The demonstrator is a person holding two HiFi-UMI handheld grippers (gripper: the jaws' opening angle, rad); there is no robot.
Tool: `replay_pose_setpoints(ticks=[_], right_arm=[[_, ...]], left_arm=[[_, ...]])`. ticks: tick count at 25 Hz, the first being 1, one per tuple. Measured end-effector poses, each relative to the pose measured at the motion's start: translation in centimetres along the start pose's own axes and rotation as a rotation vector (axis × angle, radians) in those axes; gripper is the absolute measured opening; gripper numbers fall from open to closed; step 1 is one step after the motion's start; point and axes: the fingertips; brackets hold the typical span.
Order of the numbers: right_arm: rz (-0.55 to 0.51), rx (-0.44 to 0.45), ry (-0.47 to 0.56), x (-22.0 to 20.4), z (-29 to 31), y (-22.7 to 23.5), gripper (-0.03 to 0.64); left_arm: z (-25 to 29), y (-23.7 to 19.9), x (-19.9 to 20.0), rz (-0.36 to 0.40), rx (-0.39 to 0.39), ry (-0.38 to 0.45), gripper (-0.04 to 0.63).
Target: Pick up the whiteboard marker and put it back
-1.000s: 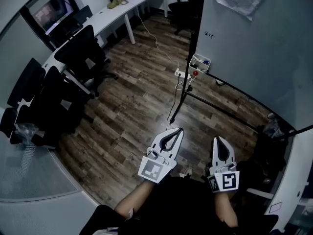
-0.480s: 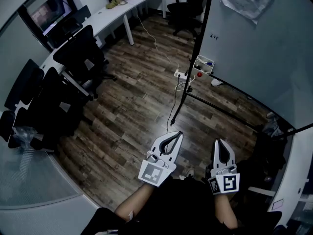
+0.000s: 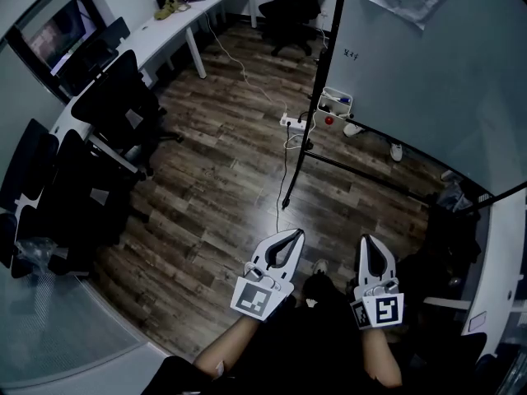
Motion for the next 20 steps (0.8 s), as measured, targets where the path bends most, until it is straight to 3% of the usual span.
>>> replay_pose_setpoints(ticks=[9, 20], right_arm=[[0.033, -0.013, -0.007, -0.8, 2.5, 1.3, 0.014], [0.043, 0.014, -0.002, -1.2, 8.9, 4.7, 0.014]], left_arm=[[1.9, -1.7, -0.3, -0.005, -0.008, -0.013, 0.008], [7.9, -4.8, -0.7, 0.014, 0.009, -0.040, 0.008]])
Point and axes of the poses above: the fingertips, and each gripper's own axes: z forward along the fingers, y to its right, x out of its top, and after that the axes turned 12 degrees about -x, right-handed
